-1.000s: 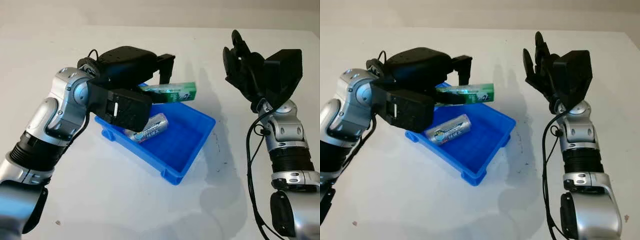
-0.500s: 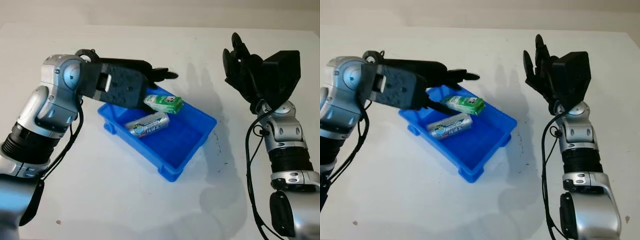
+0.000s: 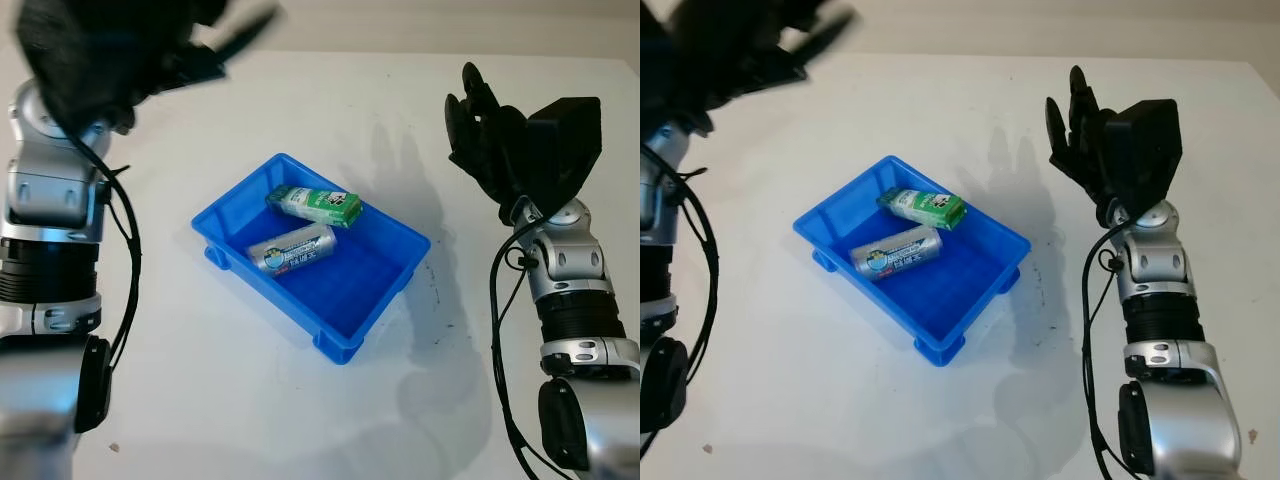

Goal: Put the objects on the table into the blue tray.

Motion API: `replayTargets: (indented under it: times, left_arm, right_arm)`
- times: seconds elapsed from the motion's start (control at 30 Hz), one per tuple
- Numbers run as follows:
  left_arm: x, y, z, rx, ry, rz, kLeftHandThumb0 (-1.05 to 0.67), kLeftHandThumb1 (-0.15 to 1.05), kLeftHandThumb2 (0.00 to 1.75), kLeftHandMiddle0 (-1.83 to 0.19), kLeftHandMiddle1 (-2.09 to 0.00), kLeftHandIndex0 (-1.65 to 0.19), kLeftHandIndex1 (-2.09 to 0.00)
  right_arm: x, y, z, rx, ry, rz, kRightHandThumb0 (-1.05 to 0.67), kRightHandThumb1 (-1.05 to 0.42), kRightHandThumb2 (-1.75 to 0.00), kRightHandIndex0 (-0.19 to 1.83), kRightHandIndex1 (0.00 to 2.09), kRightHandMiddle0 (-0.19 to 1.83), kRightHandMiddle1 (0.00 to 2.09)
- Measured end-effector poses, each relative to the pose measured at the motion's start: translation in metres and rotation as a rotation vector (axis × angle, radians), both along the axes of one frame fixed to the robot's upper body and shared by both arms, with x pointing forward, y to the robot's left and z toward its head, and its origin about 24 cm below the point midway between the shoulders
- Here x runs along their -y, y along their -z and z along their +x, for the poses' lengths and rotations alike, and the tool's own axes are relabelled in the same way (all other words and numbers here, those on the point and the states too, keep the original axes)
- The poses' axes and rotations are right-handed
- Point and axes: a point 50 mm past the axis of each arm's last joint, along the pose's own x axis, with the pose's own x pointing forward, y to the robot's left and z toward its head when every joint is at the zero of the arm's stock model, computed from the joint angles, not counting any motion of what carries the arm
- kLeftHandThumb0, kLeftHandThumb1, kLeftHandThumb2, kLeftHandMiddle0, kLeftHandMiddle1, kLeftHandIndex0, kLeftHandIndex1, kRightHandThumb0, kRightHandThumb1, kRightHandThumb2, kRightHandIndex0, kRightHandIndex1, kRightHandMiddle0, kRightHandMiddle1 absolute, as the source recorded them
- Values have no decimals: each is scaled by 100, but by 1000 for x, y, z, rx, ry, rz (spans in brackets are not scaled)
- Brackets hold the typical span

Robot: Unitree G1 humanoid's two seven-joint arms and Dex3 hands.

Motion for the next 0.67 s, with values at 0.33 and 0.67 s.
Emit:
replayTargets:
  times: [0.33, 0.67]
  left_arm:
    - [-47, 81, 12, -220, -241, -99, -75, 105, 66, 19, 0, 19, 0]
    - [-48, 123, 9, -358, -248, -80, -80, 105, 67, 19, 0, 18, -2]
  right_arm:
    - [-1, 0, 3, 5, -8, 6, -64, -105, -72, -19, 0, -19, 0]
    - [-4, -2, 6, 24, -24, 46, -64, -105, -78, -19, 0, -19, 0]
